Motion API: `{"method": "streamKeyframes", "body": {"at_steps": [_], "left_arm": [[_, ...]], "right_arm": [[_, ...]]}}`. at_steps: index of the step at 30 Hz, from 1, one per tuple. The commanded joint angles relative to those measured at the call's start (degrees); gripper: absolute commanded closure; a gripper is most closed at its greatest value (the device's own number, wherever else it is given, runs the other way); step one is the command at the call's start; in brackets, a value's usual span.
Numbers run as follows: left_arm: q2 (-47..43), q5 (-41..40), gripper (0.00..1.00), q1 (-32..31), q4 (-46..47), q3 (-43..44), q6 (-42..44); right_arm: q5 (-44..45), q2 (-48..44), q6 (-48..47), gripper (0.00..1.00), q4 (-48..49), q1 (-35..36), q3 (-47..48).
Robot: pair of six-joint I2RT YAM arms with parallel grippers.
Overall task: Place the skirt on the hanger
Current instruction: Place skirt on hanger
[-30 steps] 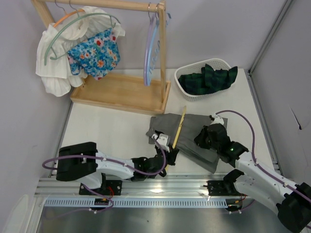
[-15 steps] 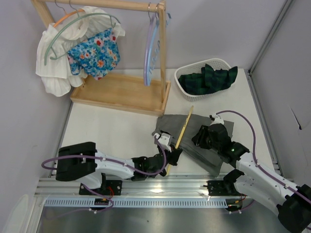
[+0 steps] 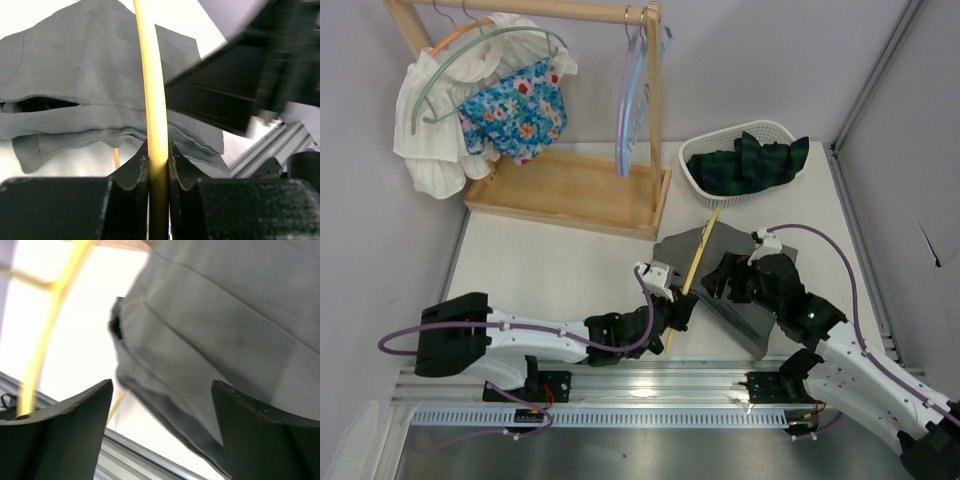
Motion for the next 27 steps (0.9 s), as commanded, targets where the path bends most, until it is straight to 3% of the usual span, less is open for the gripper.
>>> {"method": "streamKeyframes", "body": {"at_steps": [1,5,11,15,21,27], "left_arm": [[-3.43,-2.51,1.00,1.63,-2.17,3.68,-1.47],[-6.67,-3.03,1.00,3.38,-4.90,3.24,-2.62],[-10.90,-3.39,1.00,4.53,-8.95,4.73,-1.57],[-12.57,-2.77,1.00,5.06,-10.44,5.52,-0.86],[-13.19,-2.07,1.00,5.93,-11.15,5.35,-0.95],[-13.28,-1.54,1.00,6.20,-11.42,4.30,-2.01]], "right_arm": [[0.74,-4.86,-6.21,0.11,0.70,1.45,1.07],[1.90,-6.98,-10.25,0.09,-1.14,1.72,0.81],[-6.71,-7.94,-13.51,0.10,3.07,3.56,-0.77],[-3.56,-6.10,-15.27,0.09,5.70,7.69,-2.00],[4.96,-1.36,-18.87,0.07,9.57,17.27,-1.83],[28.74,4.35,-23.53,0.05,7.57,28.17,1.42]]}}
